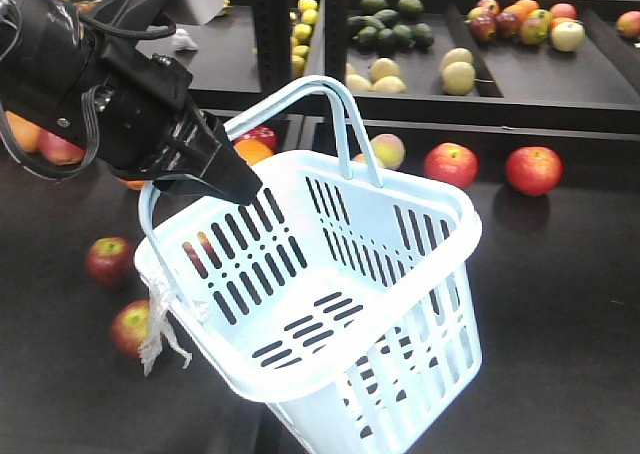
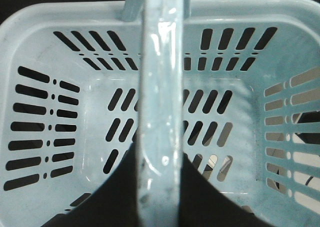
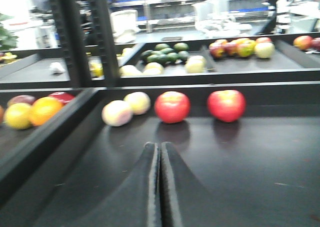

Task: Pick three apples into basket with both arms
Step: 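Hold the basket up with the left gripper while the base backs away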

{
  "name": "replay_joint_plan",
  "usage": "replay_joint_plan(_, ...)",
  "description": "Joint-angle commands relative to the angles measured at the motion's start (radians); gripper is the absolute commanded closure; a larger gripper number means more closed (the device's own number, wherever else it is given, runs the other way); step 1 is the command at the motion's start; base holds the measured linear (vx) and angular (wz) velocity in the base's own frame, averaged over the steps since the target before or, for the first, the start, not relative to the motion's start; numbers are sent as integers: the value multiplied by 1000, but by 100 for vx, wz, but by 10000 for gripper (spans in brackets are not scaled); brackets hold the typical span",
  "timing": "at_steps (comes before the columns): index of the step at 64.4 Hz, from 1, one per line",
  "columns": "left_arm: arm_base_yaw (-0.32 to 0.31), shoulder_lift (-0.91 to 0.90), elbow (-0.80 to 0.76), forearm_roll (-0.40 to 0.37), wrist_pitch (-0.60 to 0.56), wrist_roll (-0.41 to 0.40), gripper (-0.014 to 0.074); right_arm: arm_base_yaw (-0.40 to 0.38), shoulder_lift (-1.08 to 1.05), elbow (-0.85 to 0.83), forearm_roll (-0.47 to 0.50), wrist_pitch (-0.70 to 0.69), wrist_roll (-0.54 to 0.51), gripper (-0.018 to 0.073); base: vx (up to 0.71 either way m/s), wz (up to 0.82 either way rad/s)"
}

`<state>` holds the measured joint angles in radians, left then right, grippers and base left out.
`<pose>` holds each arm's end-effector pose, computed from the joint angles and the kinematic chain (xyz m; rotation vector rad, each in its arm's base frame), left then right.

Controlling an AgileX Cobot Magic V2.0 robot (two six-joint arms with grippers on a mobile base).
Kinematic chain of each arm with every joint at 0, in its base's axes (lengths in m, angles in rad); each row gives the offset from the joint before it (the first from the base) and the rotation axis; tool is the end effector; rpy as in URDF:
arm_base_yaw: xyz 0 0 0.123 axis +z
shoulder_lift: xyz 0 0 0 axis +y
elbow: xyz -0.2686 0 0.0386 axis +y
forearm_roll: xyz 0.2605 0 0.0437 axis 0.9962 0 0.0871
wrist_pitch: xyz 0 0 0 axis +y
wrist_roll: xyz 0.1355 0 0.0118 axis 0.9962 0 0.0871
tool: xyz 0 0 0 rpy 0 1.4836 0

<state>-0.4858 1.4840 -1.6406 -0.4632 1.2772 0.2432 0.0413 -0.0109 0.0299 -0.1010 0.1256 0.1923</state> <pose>0.2664 -0.2064 0.3742 0.9062 2.4193 -0.7132 0.1280 0.0036 0.1897 0.0511 1.6275 0.0923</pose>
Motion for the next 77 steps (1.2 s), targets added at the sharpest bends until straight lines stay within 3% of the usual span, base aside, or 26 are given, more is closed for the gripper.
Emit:
replay_joint_plan(1, -3, -42, -26, -49, -22, -12, 604, -1, -8, 10, -2, -75, -2, 563, -8, 32)
replay_joint_plan(77, -3, -43, -26, -49, -22, -12, 604, -1, -8, 10, -2, -75, -2, 563, -12, 47)
